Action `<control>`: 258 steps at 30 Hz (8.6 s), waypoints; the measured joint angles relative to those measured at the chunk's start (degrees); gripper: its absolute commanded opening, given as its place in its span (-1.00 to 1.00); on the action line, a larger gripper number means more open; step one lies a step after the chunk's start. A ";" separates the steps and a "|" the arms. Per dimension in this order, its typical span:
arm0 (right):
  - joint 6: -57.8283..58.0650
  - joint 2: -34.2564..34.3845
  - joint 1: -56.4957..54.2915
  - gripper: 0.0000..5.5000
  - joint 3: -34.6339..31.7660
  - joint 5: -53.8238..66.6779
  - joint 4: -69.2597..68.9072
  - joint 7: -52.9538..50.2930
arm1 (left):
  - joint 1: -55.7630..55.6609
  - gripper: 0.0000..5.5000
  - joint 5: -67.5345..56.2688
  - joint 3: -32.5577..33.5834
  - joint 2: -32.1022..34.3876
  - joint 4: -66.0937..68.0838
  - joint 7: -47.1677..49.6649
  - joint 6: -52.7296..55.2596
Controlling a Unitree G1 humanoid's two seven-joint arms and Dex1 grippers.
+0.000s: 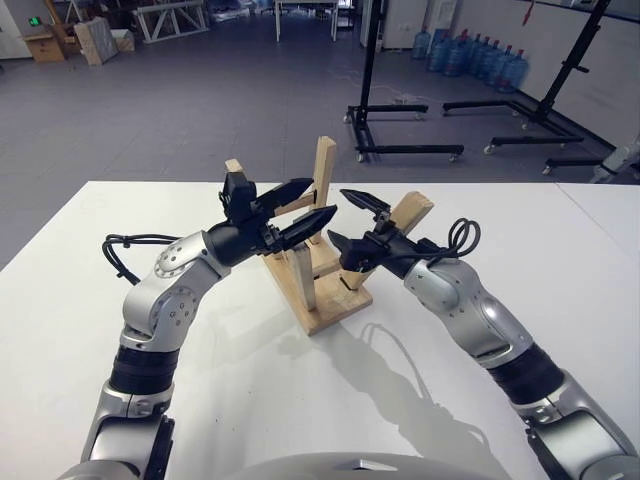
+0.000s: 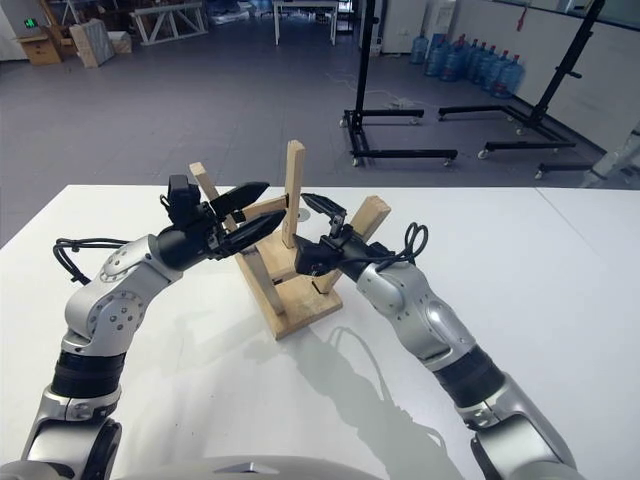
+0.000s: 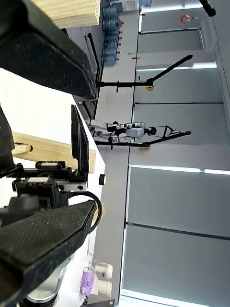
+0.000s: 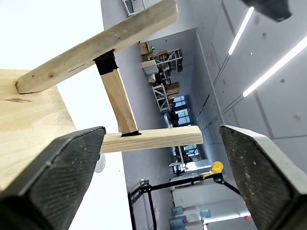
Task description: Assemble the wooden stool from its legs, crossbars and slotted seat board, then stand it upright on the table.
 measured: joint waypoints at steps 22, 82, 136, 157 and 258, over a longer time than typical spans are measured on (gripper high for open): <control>-6.19 1.86 -5.61 0.60 -32.35 55.74 0.40 2.51 | -0.17 0.39 0.20 0.31 -0.79 -0.03 -0.73 -0.68; 3.41 6.92 1.29 0.60 -29.71 49.47 3.92 10.11 | -2.11 0.39 2.72 3.59 1.76 6.95 -0.22 -4.94; 3.77 4.79 -17.04 0.60 -42.86 58.96 30.74 12.80 | -2.94 0.39 5.99 8.47 -4.35 -2.77 11.84 -7.36; 26.97 3.50 5.57 0.60 -26.40 71.76 -2.18 41.92 | -0.11 0.39 6.48 20.90 3.42 4.04 15.05 -7.90; -2.52 6.61 8.24 0.60 -18.31 48.02 28.85 48.08 | 24.42 0.39 15.60 1.65 24.47 -0.06 -23.36 -3.92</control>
